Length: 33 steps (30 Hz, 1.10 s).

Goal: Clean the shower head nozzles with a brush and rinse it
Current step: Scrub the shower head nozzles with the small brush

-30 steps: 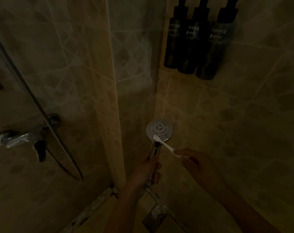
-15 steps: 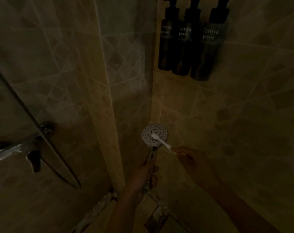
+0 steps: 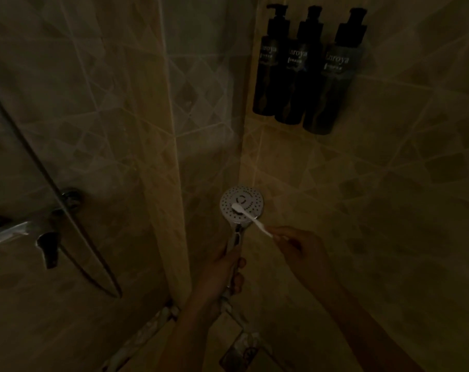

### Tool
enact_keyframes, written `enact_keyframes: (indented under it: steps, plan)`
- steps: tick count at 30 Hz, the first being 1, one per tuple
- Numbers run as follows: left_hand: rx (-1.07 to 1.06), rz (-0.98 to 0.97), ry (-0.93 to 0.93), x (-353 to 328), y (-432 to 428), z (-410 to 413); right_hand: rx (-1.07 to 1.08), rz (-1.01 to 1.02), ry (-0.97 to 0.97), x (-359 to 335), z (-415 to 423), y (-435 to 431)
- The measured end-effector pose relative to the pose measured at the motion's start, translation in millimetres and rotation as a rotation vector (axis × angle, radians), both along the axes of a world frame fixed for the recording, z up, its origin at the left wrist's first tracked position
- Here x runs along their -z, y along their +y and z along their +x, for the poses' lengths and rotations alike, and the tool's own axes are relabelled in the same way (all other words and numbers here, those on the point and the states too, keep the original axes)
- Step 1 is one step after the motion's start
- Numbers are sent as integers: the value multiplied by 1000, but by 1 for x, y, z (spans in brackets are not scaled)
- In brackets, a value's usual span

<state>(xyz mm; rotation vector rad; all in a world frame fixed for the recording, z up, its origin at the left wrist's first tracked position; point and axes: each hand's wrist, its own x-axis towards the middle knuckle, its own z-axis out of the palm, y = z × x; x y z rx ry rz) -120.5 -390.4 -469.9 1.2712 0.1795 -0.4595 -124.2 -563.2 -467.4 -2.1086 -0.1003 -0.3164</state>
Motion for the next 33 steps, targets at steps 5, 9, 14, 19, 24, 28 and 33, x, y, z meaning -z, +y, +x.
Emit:
enact_keyframes:
  steps: [5,9,14,19,24,28,33]
  plan:
    - [-38,84,20,7,0,-8,-57,-143,57,8,-5,12]
    - [-60,174,-42,6,6,-11,56,-40,13,5,3,4]
    - [-118,185,-80,3,9,-12,-75,-75,52,3,7,22]
    - [-122,266,-147,-1,15,-16,-60,29,11,-1,15,25]
    - [-146,293,-148,4,20,-16,25,83,22,2,19,26]
    - [-157,267,-158,2,25,-18,-49,154,98,8,5,43]
    - [-134,258,-131,10,28,-15,25,130,60,8,11,33]
